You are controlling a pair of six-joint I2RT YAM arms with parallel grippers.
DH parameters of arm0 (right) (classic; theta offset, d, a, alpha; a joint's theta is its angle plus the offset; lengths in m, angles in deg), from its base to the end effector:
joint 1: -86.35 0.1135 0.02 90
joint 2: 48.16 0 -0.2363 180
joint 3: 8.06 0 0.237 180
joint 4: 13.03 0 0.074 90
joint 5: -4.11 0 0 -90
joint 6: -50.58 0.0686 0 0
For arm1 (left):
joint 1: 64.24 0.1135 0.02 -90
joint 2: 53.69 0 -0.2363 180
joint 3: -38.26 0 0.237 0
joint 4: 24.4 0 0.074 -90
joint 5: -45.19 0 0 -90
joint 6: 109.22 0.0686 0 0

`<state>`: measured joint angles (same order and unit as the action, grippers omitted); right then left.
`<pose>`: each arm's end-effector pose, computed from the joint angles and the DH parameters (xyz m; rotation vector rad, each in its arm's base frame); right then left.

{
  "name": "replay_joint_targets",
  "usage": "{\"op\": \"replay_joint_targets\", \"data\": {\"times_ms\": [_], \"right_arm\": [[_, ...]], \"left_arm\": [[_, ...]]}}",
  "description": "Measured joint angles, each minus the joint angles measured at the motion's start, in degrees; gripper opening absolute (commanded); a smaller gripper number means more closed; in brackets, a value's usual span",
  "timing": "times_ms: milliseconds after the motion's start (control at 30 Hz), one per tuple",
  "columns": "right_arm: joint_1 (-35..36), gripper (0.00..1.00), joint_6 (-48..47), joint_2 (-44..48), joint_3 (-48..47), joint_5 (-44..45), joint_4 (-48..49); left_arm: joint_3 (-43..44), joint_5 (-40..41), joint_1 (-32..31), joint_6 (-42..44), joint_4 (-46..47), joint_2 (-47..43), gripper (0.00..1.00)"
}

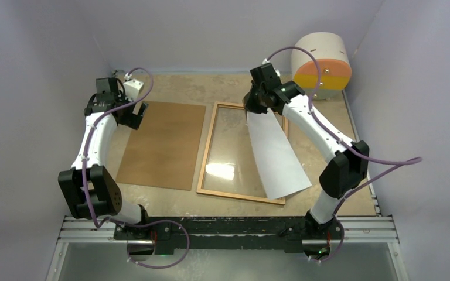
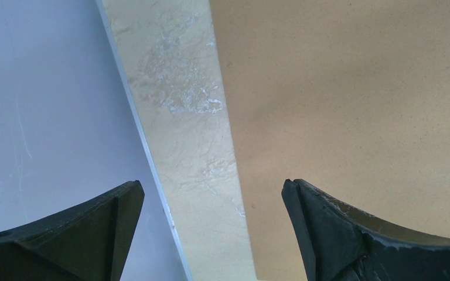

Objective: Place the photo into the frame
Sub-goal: Turn over the photo from the photo frame.

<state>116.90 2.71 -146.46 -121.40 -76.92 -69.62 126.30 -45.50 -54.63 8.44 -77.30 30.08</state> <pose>0.3405 0.1886 0.3148 0.3170 2.3104 0.4741 0.3205 0.0534 0.2590 0.3881 2.4081 0.2804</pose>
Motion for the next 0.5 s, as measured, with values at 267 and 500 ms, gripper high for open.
{"op": "replay_joint_targets", "data": {"times_ms": [267, 500], "right_arm": [[2.4, 0.00, 11.3, -4.4, 1.4, -0.2, 5.2], [3.8, 0.00, 22.6, -5.2, 2.2, 5.2, 7.0]], "left_arm": [[-1.2, 0.3, 0.0, 0.5, 1.0, 0.0, 1.00], [-1.7, 0.5, 0.0, 0.5, 1.5, 0.0, 1.00]]}}
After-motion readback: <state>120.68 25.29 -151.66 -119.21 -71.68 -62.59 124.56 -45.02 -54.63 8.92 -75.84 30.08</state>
